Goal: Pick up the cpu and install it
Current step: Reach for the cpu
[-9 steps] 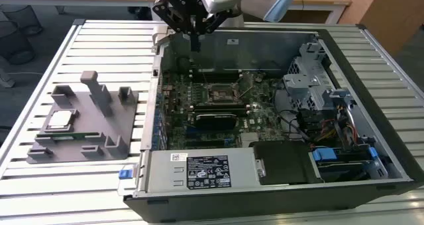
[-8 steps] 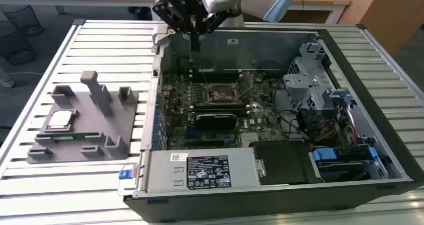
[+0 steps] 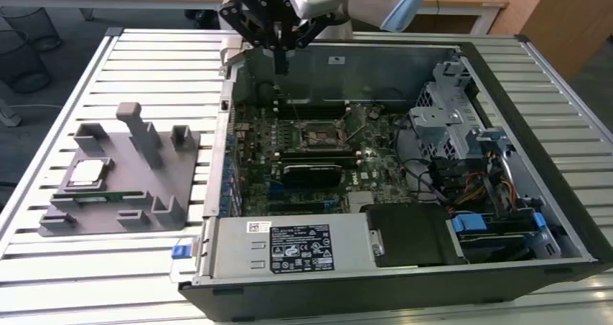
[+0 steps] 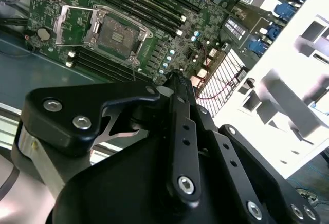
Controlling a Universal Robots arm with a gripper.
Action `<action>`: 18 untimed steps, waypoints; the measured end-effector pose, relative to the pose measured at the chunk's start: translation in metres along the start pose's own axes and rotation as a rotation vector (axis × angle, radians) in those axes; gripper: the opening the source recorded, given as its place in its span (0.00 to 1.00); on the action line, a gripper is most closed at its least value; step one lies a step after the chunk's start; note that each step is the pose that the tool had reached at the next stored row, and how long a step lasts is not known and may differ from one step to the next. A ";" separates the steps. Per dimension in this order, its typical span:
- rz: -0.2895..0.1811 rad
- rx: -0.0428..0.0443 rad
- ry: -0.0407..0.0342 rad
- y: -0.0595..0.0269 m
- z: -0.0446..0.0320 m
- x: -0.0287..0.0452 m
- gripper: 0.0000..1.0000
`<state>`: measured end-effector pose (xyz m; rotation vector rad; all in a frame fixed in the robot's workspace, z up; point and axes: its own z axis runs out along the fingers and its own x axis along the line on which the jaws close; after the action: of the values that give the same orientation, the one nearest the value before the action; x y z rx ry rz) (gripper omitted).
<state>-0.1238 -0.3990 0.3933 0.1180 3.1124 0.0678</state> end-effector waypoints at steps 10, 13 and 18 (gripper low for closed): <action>0.000 0.0000 0.0000 -0.0006 0.0000 0.0081 0.11; 0.000 0.0001 0.0000 -0.0007 0.0000 0.0095 0.11; 0.000 0.0000 0.0000 -0.0010 0.0002 0.0126 0.11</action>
<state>-0.1364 -0.3989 0.3927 0.1181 3.1125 0.0677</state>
